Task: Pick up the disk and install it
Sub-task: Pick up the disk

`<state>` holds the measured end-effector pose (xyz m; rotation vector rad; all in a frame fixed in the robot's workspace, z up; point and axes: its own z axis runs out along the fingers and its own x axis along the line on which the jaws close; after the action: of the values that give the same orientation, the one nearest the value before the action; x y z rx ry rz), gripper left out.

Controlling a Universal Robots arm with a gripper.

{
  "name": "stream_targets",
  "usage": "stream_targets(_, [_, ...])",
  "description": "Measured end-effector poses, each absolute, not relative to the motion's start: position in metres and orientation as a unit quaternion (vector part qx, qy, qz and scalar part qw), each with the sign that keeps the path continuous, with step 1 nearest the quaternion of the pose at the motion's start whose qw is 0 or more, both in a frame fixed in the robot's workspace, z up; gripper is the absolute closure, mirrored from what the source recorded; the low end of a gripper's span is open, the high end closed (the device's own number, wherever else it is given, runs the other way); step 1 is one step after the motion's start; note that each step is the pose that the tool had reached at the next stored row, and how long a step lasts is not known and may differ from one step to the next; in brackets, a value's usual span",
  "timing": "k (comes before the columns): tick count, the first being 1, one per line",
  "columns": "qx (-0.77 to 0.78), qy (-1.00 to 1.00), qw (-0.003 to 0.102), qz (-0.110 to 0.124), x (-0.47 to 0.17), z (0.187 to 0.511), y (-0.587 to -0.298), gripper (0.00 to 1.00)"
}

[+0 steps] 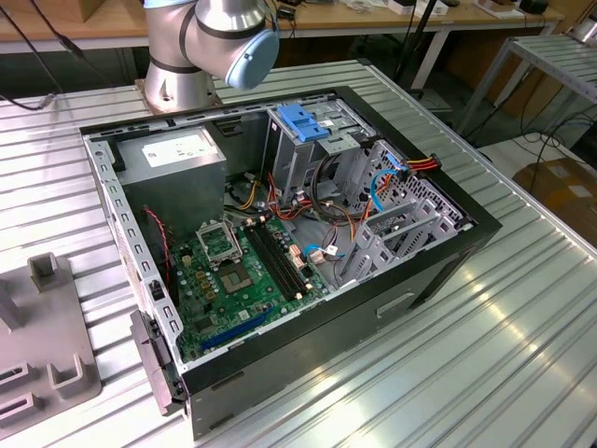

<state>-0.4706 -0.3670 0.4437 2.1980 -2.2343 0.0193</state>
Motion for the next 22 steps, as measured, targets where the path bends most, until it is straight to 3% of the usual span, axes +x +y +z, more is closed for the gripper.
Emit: stream_targets(22, [0.701, -0.713, 0.004, 0.005, -0.471, 0.46, -0.367, 0.63])
